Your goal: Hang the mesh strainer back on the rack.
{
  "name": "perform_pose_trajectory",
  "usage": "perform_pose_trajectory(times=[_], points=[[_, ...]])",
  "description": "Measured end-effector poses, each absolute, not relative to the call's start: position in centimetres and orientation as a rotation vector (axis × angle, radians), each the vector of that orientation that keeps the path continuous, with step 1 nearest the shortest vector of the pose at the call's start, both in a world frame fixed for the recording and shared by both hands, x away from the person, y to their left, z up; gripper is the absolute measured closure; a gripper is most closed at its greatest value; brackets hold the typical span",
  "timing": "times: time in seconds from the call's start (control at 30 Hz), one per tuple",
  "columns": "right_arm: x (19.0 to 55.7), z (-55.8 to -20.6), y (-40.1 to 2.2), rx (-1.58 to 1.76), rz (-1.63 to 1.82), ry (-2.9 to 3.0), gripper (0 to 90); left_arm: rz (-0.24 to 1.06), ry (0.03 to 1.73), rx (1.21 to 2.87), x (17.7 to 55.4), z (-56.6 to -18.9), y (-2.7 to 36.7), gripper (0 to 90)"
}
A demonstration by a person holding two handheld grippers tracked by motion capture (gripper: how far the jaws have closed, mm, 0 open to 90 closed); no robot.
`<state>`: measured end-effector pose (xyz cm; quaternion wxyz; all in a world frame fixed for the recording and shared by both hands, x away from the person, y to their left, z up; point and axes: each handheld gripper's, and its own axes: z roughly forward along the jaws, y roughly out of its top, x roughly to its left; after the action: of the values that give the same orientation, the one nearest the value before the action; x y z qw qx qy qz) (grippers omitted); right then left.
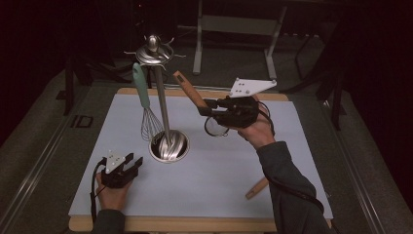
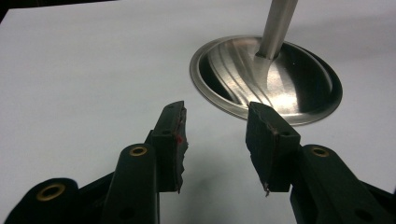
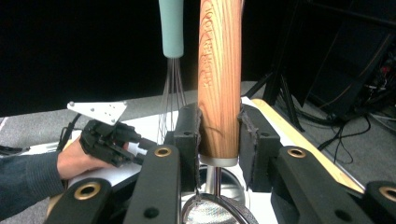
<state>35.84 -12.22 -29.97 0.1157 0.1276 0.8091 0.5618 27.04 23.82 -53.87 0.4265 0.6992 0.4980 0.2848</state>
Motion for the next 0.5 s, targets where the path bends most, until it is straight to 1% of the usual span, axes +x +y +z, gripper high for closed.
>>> perform_pose_trajectory(times=[0.3,0.5], points=[[35.5,-28.3,-11.6,0.346,1.72,2.329,70.7,0.713,1.244,1.746,27.0,-53.9,23.8,57.9],[35.4,-28.1,-10.9,0.324,1.734,2.337,70.7,0.713,1.243,1.743,27.0,-53.9,23.8,57.9]])
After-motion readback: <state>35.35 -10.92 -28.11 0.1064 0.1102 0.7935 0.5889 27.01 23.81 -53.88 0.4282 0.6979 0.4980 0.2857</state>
